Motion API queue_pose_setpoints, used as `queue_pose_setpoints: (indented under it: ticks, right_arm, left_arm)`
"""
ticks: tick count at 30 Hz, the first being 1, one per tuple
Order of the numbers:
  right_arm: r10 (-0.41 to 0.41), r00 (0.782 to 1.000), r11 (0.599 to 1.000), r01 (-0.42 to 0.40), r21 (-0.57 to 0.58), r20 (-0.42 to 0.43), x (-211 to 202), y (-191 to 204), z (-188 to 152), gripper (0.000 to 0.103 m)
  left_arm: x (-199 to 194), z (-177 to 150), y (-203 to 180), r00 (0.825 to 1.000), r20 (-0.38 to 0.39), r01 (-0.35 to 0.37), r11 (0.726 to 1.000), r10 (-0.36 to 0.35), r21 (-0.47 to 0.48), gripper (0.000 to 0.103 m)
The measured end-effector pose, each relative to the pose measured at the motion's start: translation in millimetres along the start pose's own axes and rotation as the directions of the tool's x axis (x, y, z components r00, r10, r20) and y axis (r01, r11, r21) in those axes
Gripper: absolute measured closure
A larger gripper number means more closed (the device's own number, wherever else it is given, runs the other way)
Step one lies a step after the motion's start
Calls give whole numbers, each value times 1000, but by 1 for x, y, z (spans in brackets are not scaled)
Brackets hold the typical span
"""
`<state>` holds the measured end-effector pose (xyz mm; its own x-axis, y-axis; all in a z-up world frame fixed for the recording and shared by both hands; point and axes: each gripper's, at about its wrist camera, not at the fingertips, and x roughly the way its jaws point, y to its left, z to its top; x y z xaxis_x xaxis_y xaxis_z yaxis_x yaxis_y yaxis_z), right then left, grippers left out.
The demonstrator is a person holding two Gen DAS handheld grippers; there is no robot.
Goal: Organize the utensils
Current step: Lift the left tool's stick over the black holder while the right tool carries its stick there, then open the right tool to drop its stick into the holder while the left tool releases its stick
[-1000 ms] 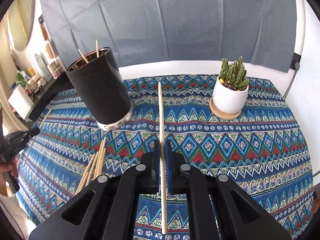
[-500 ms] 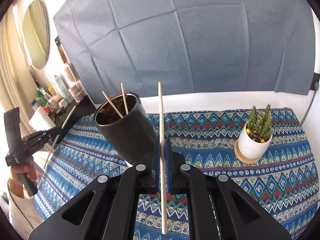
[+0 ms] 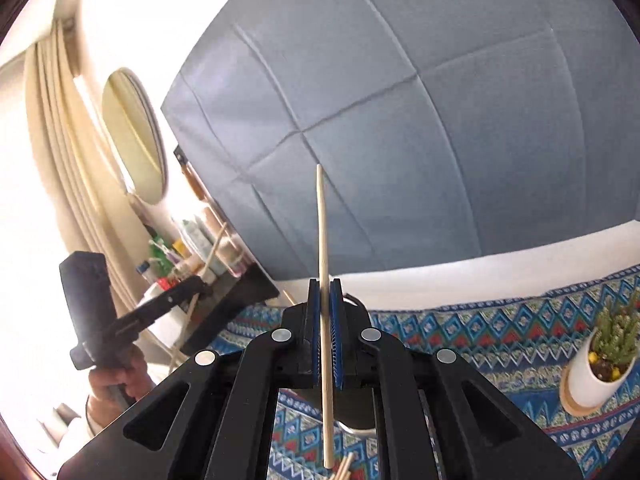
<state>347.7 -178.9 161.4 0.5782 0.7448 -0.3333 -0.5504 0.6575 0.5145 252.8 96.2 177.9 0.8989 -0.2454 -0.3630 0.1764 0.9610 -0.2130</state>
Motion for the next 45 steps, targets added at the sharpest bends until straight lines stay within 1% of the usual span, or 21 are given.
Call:
queue_pose_setpoints:
  ticks: [2, 4, 7, 9, 12, 14, 17, 20, 22, 24, 25, 27, 29, 30, 31, 32, 34, 36, 39, 42, 45]
  right_arm:
    - [53, 998, 998, -54, 11, 45, 4, -3, 3, 98]
    - [83, 993, 996, -84, 17, 85, 10, -4, 4, 98]
    - [118, 983, 992, -122, 23, 137, 18, -9, 4, 98]
    - [134, 976, 989, -141, 32, 170, 23, -13, 2, 98]
    - [122, 967, 992, -128, 14, 222, 29, -13, -5, 98]
    - [100, 961, 995, -104, 3, 259, 32, -12, -10, 98]
    - [77, 942, 996, -88, 17, 326, 34, -15, -16, 98]
    - [106, 925, 987, -142, 72, 366, 41, -22, -20, 98]
    - [119, 909, 983, -164, 82, 400, 45, -25, -26, 98]
    - [124, 892, 980, -177, 85, 434, 48, -29, -33, 98]
    - [102, 900, 985, -152, 84, 425, 51, -30, -32, 98]
    - [102, 902, 985, -149, 83, 419, 55, -34, -34, 98]
    - [90, 909, 988, -134, 82, 406, 60, -36, -35, 98]
    - [87, 913, 989, -127, 75, 399, 62, -36, -35, 98]
    - [81, 916, 991, -115, 64, 393, 64, -35, -36, 98]
    - [74, 920, 993, -103, 53, 386, 65, -33, -37, 98]
    - [82, 923, 994, -105, 40, 377, 66, -32, -38, 98]
    - [78, 927, 996, -91, 18, 366, 67, -29, -41, 98]
    - [68, 935, 997, -57, -43, 349, 68, -21, -47, 98]
    - [82, 942, 996, -64, -65, 326, 70, -18, -50, 98]
    - [51, 942, 993, -12, -118, 332, 68, -13, -54, 98]
  left_arm:
    - [7, 3, -2, 999, 40, 29, 999, -28, -14, 98]
    - [17, 5, -3, 997, 53, 52, 998, -50, -44, 98]
    - [28, 6, -5, 987, 120, 114, 991, -105, -71, 98]
    - [31, 3, -10, 973, 182, 158, 986, -144, -63, 98]
    - [35, -2, -16, 943, 270, 212, 976, -192, -45, 98]
    - [41, -5, -18, 936, 316, 181, 982, -157, -50, 98]
    - [51, -8, -16, 918, 347, 229, 971, -193, -68, 98]
    - [61, -11, -12, 903, 377, 261, 959, -203, -108, 98]
    - [67, -17, -8, 897, 396, 268, 953, -195, -137, 98]
    - [71, -24, -8, 891, 409, 276, 951, -200, -138, 98]
    - [71, -28, -8, 885, 419, 282, 950, -205, -131, 98]
    - [72, -36, -9, 875, 436, 288, 951, -212, -116, 98]
    - [74, -46, -7, 856, 459, 320, 941, -237, -110, 98]
    - [77, -47, -7, 861, 446, 320, 942, -245, -100, 98]
    - [80, -45, -8, 874, 424, 303, 949, -239, -89, 98]
    - [81, -45, -7, 876, 419, 302, 949, -238, -91, 98]
    - [81, -47, -5, 870, 423, 321, 942, -254, -94, 98]
    - [80, -47, -6, 876, 416, 302, 950, -244, -78, 98]
    - [79, -51, -7, 876, 414, 288, 957, -246, -41, 98]
    - [83, -55, -5, 884, 398, 281, 959, -246, -31, 98]
    - [84, -55, -1, 886, 392, 288, 957, -249, -43, 98]
